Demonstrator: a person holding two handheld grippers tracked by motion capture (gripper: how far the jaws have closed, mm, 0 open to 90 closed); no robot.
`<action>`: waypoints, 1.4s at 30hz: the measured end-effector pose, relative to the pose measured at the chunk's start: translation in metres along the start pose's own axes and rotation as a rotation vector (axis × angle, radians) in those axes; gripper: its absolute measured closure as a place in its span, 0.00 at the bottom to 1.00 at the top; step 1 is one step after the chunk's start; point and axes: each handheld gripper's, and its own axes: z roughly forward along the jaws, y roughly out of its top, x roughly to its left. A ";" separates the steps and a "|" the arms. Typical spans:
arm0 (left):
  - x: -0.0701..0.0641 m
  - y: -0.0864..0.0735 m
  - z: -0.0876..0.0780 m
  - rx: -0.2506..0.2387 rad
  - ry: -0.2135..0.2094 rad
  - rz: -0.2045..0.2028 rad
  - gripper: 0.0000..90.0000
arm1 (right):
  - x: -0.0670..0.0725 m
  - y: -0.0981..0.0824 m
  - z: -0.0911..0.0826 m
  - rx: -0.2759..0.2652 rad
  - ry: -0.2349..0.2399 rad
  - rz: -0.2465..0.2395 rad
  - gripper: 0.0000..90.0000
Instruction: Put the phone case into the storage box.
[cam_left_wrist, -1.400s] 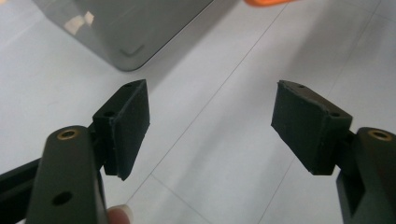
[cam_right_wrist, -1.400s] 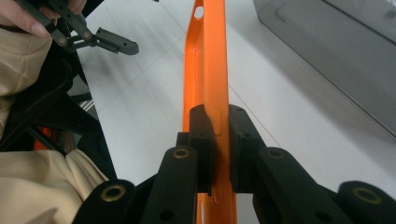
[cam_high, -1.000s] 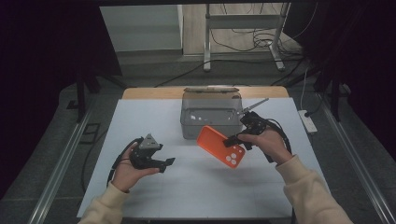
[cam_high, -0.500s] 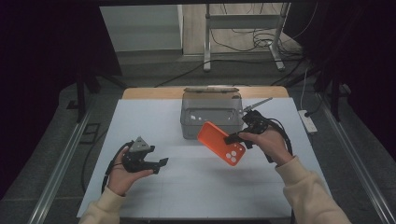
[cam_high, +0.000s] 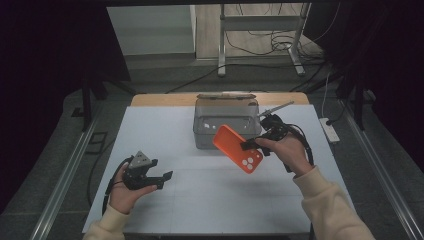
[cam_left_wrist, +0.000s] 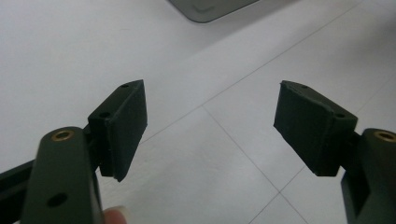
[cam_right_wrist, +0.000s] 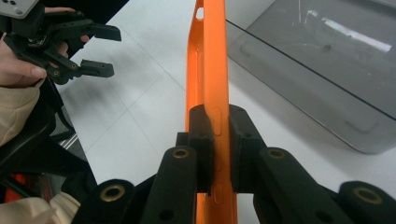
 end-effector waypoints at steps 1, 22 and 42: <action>0.000 0.000 0.000 0.000 0.000 0.000 0.28 | 0.000 0.000 0.000 -0.003 -0.003 0.001 0.90; 0.000 -0.001 -0.001 -0.012 -0.002 -0.017 0.28 | 0.000 0.015 -0.007 -0.072 -0.044 0.023 0.90; -0.006 0.002 -0.002 -0.026 -0.036 -0.007 0.21 | -0.007 0.039 -0.019 -0.137 -0.131 0.049 0.90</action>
